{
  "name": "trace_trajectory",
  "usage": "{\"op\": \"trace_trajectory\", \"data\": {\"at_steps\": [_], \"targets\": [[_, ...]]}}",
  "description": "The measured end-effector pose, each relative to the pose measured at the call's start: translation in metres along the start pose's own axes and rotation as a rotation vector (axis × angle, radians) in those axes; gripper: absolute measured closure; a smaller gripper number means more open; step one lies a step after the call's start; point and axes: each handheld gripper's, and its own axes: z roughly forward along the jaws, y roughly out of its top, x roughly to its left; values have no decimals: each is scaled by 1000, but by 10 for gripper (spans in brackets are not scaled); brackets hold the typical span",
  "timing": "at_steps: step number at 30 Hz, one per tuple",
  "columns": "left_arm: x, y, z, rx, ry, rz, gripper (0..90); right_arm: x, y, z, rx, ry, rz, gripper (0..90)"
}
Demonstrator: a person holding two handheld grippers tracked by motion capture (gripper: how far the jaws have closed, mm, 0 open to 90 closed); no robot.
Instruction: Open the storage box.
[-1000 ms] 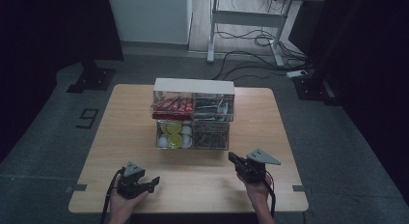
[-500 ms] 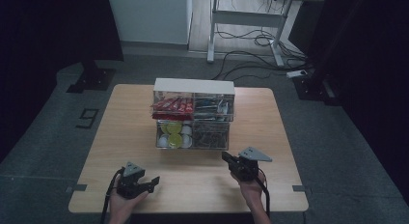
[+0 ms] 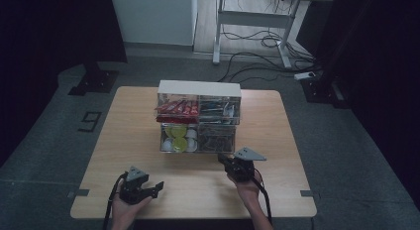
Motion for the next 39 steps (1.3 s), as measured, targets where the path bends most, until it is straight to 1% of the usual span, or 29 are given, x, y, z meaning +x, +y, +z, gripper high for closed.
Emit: {"op": "trace_trajectory", "data": {"at_steps": [8, 11, 15, 25, 34, 35, 39], "targets": [[0, 0, 0, 4, -1, 1, 306, 4, 3, 12, 5, 9, 5, 892], [-1, 0, 1, 7, -5, -3, 305, 5, 0, 15, 15, 6, 1, 892], [-2, 0, 2, 13, -7, 6, 303, 4, -3, 16, 23, 2, 5, 892], [-1, 0, 2, 17, -13, 1, 301, -2, -15, 24, 70, -8, 14, 892], [-2, -1, 3, 23, -13, 5, 300, -7, -18, 25, 73, -19, 22, 891], [-2, -1, 3, 23, -13, 6, 300, -9, -18, 25, 68, -29, 31, 891], [-1, -1, 3, 22, -15, 3, 300, -15, -18, 21, 52, -37, 57, 891]]}}
